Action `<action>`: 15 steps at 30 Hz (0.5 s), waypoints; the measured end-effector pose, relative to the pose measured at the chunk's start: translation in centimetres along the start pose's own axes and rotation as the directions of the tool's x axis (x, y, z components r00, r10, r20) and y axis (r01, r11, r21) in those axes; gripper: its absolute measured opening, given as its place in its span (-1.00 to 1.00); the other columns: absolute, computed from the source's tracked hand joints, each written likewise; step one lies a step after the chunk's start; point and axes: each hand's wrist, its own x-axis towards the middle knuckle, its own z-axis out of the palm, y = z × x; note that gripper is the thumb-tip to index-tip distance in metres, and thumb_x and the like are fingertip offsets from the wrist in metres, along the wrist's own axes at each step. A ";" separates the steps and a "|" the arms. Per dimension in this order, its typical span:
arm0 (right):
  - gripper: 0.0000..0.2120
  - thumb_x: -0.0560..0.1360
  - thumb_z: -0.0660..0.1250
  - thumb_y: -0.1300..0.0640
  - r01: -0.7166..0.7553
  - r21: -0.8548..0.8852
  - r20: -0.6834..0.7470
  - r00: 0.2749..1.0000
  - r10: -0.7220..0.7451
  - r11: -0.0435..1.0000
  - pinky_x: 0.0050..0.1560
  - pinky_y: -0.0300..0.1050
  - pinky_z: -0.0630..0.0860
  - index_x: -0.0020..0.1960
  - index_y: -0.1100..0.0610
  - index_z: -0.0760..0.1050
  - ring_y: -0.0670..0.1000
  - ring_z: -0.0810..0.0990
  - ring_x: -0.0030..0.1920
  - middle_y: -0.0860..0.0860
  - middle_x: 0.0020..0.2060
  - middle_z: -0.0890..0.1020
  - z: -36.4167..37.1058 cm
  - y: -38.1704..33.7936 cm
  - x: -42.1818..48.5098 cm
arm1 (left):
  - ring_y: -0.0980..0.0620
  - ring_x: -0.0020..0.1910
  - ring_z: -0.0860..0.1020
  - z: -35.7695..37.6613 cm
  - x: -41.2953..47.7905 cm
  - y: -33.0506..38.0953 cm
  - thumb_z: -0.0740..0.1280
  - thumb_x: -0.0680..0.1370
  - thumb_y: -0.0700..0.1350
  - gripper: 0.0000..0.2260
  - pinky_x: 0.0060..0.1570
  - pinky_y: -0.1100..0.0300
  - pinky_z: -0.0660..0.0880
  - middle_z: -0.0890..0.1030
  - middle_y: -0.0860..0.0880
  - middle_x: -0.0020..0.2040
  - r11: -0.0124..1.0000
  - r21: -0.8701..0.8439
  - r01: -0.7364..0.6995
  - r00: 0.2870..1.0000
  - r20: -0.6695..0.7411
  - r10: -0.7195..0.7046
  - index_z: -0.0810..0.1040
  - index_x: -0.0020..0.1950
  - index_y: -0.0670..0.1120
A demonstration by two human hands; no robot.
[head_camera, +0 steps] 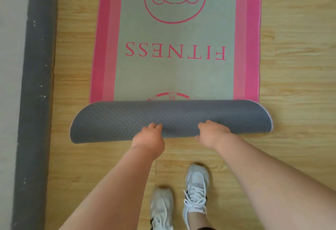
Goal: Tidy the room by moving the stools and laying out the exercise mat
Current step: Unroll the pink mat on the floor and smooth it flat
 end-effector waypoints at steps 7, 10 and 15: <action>-0.61 0.56 0.18 0.08 -0.015 0.111 -0.167 0.985 0.034 0.994 0.18 0.02 0.39 0.37 0.06 0.31 0.13 0.36 0.31 0.08 0.29 0.38 4.8 0.1 -3.5 | -0.05 0.50 0.15 3.1 -3.5 0.8 0.14 0.60 -0.14 -0.46 0.36 0.02 0.30 0.08 0.03 0.56 0.998 0.013 -0.061 0.997 -0.041 0.061 0.05 0.56 0.03; -0.57 0.56 0.19 0.08 -0.018 0.131 -0.220 0.974 0.047 0.991 0.25 0.00 0.35 0.41 0.05 0.26 0.11 0.32 0.34 0.07 0.32 0.36 7.2 -0.4 -4.8 | -0.05 0.52 0.10 4.7 -5.2 0.0 0.13 0.60 -0.14 -0.46 0.38 0.01 0.28 0.06 0.03 0.57 0.997 0.007 -0.075 0.997 -0.034 0.075 0.04 0.56 0.03; -0.44 0.54 0.22 0.07 -0.004 0.100 -0.323 0.946 0.036 0.995 0.39 -0.01 0.22 0.49 0.05 0.14 0.10 0.19 0.45 0.05 0.45 0.25 9.1 -1.0 -5.4 | -0.07 0.53 0.08 8.3 -8.0 -2.4 0.10 0.63 -0.06 -0.48 0.40 -0.03 0.26 0.03 0.01 0.58 0.994 0.074 -0.084 0.995 -0.039 0.087 0.00 0.56 0.01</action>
